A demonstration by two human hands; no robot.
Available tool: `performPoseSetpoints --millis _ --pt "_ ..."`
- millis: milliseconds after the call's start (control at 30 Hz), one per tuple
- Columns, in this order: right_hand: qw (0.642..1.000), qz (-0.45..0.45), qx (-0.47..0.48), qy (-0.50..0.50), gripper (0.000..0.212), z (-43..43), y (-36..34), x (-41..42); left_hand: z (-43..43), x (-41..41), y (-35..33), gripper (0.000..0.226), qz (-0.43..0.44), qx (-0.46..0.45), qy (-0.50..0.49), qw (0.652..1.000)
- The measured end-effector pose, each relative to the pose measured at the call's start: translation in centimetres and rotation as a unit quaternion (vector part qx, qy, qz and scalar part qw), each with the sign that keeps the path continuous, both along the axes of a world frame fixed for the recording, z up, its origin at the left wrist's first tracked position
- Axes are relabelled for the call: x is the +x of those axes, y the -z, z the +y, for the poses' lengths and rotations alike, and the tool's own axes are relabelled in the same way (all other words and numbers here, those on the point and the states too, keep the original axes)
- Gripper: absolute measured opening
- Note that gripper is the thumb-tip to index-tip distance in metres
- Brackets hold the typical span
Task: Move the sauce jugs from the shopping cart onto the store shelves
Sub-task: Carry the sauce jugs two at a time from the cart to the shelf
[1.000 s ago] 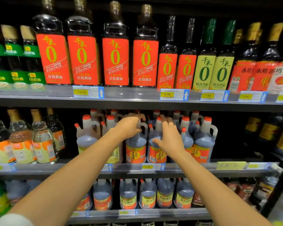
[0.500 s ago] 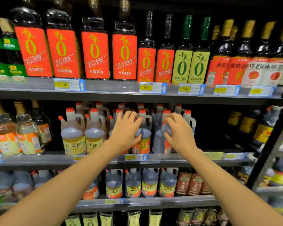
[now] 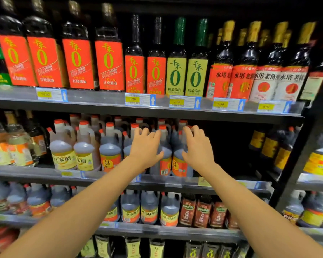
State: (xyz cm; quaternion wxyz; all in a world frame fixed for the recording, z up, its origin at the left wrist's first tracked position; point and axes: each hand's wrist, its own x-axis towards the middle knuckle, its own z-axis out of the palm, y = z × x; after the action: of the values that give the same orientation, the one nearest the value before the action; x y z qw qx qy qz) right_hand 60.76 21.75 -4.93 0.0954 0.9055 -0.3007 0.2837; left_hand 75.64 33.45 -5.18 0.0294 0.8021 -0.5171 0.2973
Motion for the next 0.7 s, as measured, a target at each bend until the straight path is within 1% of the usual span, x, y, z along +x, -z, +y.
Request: performPoseSetpoints --millis 67,133,200,233,300,367,400,433,500,600,633,700 --pt "0.999 -0.003 0.036 0.034 0.071 -0.8 -0.2 0.3 -1.1 -0.3 -0.7 0.068 0.018 0.002 -0.028 0.999" --pt "0.994 -0.019 0.094 0.051 0.077 -1.6 -0.3 0.7 -2.3 -0.3 -1.4 0.072 0.041 -0.008 -0.052 0.998" --pt "0.987 -0.033 0.147 0.056 0.076 -2.3 -0.2 1.1 -3.4 -0.2 -1.8 0.066 0.056 -0.016 -0.065 0.996" --pt "0.984 -0.039 0.168 0.053 0.072 -2.5 0.0 1.3 -3.8 -0.2 -2.1 0.06 0.067 -0.017 -0.07 0.995" --pt "0.978 -0.063 0.194 0.04 0.057 -2.8 0.8 1.7 -4.6 -0.3 -2.5 0.047 0.082 -0.016 -0.078 0.993" --pt "0.974 -0.097 0.204 0.034 0.043 -3.1 1.3 2.2 -5.1 0.0 -2.8 0.027 0.088 -0.008 -0.087 0.992" --pt "0.972 -0.107 0.204 0.039 0.036 -3.2 1.4 2.3 -5.2 0.3 -2.8 0.022 0.096 -0.003 -0.088 0.992" --pt "0.971 -0.112 0.206 0.047 0.031 -3.4 1.3 2.4 -5.3 0.6 -2.9 0.023 0.108 0.0 -0.083 0.991" --pt "0.967 -0.114 0.218 0.059 0.025 -4.1 1.2 2.6 -5.3 1.2 -3.2 0.033 0.15 0.008 -0.055 0.987" --pt "0.957 -0.112 0.261 0.049 0.025 -5.2 1.1 2.4 -5.3 2.5 -3.8 0.058 0.255 0.033 0.016 0.966" --pt "0.954 -0.112 0.276 0.037 0.026 -5.5 1.1 2.2 -5.2 2.9 -3.8 0.065 0.276 0.041 0.035 0.96" --pt "0.945 -0.12 0.303 0.001 0.029 -6.2 0.8 1.7 -5.2 3.2 -3.6 0.075 0.278 0.037 0.055 0.958"
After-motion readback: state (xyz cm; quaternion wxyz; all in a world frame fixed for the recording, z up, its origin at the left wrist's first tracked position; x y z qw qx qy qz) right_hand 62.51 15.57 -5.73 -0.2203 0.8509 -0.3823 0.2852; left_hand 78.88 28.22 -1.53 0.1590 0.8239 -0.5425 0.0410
